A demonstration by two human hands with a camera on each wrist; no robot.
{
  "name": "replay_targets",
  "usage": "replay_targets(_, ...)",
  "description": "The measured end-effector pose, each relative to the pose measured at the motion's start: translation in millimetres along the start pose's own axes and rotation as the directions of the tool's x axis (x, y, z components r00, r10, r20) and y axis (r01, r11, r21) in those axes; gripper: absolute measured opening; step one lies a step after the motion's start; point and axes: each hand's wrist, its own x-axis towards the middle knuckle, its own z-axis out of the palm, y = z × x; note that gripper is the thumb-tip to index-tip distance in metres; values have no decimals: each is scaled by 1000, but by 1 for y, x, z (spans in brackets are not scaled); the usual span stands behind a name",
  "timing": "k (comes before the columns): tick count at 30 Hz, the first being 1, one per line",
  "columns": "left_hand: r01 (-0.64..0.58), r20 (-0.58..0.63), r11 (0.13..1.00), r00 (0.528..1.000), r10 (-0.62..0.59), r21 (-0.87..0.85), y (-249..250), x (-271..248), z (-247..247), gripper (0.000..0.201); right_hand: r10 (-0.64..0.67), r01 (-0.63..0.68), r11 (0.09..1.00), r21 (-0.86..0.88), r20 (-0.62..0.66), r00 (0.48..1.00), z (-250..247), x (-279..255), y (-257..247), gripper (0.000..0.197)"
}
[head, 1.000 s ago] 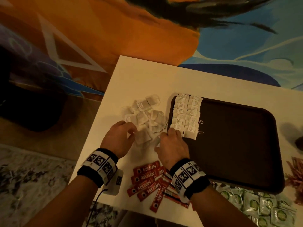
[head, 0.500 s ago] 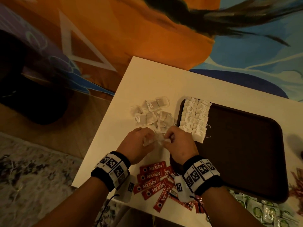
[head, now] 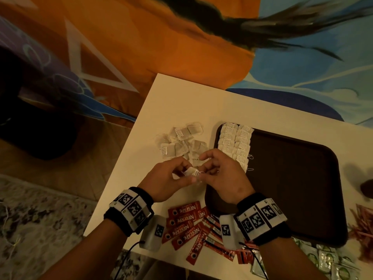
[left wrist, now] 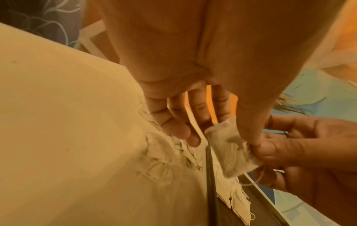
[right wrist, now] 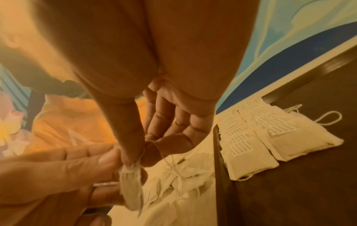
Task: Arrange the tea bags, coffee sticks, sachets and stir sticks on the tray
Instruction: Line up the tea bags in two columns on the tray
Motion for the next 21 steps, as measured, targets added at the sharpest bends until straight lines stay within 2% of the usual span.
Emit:
replay_targets(3, -55, -5, 997, 999, 54, -60, 6, 2, -1, 7, -27, 28, 1000, -12, 51, 998, -2, -2, -2, 36)
replay_targets(14, -98, 44, 978, 993, 108, -183, 7, 6, -4, 7, -89, 89, 986, 143, -5, 996, -25, -3, 0, 21)
replay_targets(18, -124, -18, 953, 992, 124, -277, 10, 10, 1, 4, -64, 65, 969, 237, -11, 998, -19, -6, 6, 16)
replay_targets(21, -101, -83, 945, 993, 79, -312, 11, 14, 5, 3, -42, 31, 959, 280, 35, 999, -13, -12, 9, 20)
